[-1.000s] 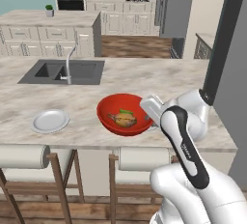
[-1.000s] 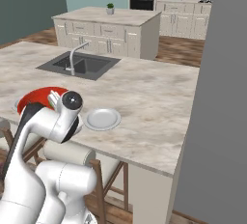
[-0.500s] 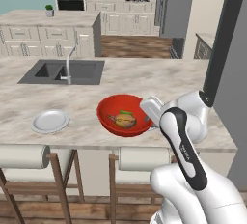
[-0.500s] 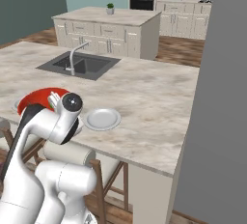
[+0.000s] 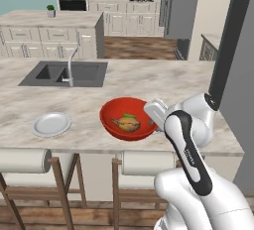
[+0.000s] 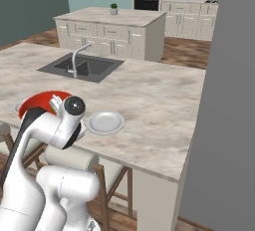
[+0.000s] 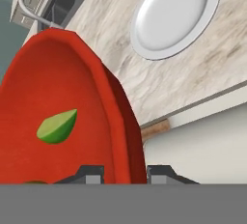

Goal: Pick the chicken drumstick and lemon wedge from their plates and place them in the bowl. Then put the bowl in the fridge.

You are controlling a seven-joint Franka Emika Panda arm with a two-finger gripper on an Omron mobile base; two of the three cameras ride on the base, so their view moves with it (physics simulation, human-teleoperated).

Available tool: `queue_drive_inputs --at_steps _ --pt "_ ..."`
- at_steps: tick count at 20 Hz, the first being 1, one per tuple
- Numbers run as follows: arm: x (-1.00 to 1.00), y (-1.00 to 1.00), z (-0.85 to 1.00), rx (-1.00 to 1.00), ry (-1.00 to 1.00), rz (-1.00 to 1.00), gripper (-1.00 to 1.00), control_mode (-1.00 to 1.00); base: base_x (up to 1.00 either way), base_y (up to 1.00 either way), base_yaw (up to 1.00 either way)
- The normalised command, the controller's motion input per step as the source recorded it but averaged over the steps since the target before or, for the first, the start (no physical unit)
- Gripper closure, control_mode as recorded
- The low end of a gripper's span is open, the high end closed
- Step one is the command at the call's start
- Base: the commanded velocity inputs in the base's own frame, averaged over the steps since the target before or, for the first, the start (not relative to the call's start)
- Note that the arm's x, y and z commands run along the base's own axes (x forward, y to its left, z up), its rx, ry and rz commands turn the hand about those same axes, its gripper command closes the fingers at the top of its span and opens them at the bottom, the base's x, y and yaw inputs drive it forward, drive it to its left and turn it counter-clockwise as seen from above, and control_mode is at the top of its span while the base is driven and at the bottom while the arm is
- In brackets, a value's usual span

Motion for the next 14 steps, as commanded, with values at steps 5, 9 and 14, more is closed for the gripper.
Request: queue_drive_inputs --at_steps 5,9,14 --pt "0.00 0.00 0.00 0.00 0.00 0.00 1.00 1.00 -0.08 0.01 0.00" --pt "0.00 0.00 0.00 0.00 0.00 0.00 1.00 1.00 -0.61 0.08 0.01" --pt "0.00 0.00 0.00 0.00 0.00 0.00 1.00 1.00 -0.52 0.11 -0.06"
